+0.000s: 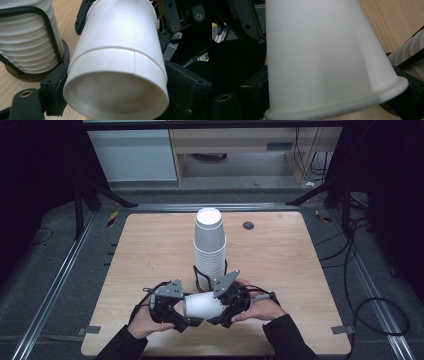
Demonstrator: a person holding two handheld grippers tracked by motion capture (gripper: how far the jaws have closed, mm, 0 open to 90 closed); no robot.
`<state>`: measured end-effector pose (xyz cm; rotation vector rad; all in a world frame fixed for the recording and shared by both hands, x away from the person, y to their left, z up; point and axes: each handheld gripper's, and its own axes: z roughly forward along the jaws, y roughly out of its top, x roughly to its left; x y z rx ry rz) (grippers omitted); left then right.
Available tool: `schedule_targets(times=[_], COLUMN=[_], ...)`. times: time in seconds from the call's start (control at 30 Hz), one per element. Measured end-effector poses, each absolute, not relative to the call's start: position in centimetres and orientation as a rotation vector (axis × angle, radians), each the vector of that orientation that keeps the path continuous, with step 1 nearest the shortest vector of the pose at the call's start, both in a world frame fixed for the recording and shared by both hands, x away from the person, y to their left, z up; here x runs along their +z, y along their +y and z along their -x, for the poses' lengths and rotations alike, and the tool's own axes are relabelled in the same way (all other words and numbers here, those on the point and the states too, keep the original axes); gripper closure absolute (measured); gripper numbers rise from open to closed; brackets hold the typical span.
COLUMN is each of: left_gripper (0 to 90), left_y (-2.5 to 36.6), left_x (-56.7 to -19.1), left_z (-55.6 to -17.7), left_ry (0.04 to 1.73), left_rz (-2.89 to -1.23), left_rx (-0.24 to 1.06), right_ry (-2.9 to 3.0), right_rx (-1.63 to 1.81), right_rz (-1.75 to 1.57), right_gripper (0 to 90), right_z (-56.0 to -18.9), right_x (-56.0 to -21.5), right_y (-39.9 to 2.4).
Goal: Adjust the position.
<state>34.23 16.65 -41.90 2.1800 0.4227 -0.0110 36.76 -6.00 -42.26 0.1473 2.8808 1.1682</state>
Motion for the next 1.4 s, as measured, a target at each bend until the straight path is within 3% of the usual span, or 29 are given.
schedule_targets(times=[1.4], left_gripper=[21.3], left_y=[16.9], left_x=[-41.76], left_z=[-34.1], left_ry=[0.407], left_rz=[-2.16], left_rx=[0.004], right_ry=[2.884], right_rx=[1.198], right_rz=[-0.144], right_gripper=[5.3], right_z=[-36.86], right_x=[-42.14], right_y=[-6.13])
